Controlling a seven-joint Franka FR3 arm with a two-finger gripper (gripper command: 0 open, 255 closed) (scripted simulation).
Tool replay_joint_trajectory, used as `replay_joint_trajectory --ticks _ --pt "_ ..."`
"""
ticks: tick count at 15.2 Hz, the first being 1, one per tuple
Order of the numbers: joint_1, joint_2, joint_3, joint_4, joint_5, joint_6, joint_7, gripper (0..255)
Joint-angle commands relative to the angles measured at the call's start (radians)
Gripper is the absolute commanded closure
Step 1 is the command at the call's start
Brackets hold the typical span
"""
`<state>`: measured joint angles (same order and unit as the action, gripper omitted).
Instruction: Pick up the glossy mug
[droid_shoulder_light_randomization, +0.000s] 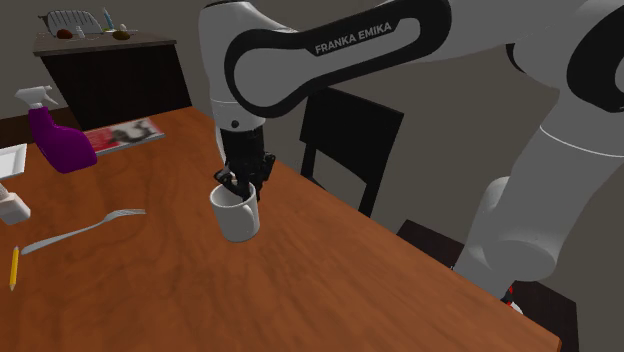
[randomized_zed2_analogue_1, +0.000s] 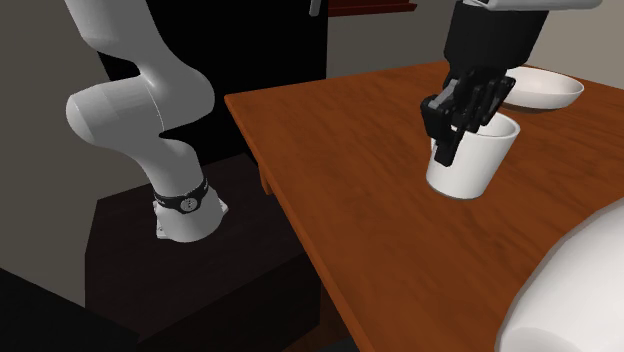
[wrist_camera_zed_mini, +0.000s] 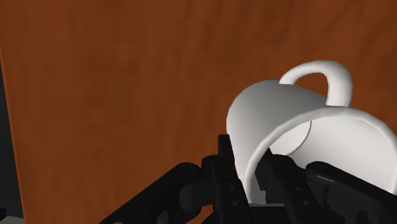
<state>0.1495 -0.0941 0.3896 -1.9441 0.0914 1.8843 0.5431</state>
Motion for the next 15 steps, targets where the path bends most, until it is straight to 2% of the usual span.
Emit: replay_joint_trajectory --ticks 1,7,15 --pt "0.0 0.0 0.0 -0.001 0.0 0.001 0.0 255" --pt "0.0 0.0 0.0 0.001 0.0 -0.001 0.0 255" --pt "-0.002 -0.003 -0.003 0.106 -0.001 -0.109 0.005 255"
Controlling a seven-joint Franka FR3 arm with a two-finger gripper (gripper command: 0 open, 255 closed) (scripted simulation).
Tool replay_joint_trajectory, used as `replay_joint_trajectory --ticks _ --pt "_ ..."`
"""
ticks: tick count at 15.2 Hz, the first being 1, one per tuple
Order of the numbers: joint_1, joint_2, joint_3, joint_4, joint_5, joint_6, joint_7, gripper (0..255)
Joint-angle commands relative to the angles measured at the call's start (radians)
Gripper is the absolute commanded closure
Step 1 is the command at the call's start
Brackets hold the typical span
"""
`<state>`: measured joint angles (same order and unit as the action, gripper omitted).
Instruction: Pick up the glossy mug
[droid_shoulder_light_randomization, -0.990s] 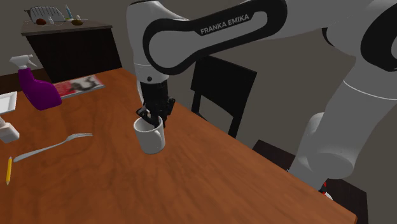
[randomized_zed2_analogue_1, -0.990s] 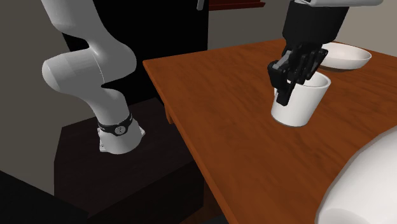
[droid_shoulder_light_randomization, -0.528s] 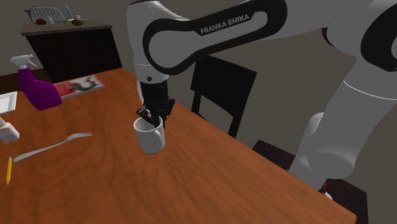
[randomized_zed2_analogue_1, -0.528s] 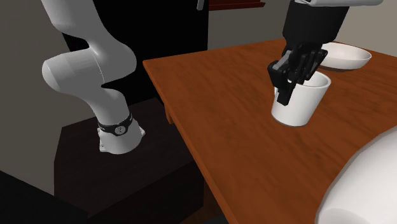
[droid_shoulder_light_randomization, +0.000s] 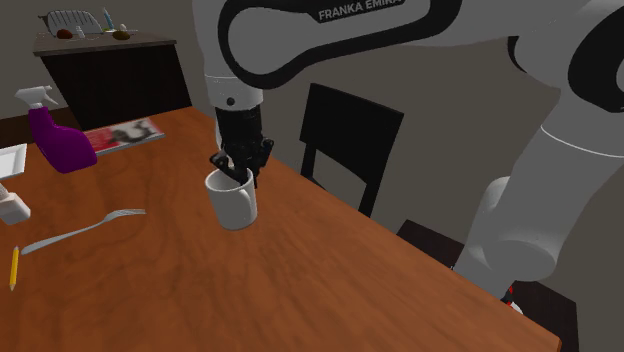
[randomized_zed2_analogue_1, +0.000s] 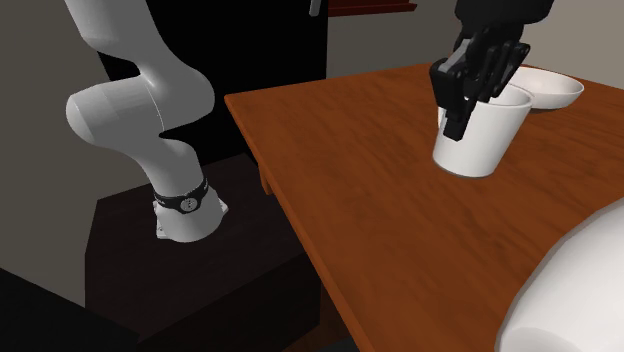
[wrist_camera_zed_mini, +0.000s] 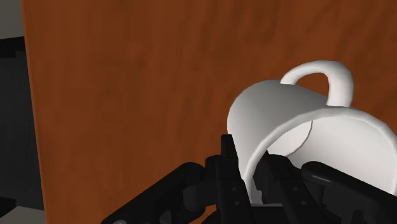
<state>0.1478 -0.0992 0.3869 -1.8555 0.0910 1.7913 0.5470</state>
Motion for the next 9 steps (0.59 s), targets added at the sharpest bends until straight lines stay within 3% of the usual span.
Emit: replay_joint_trajectory --ticks 1,9 --pt "0.0 0.002 0.0 0.031 -0.002 -0.029 0.002 255" --pt "-0.001 0.012 -0.001 0.125 -0.006 -0.113 0.009 255"
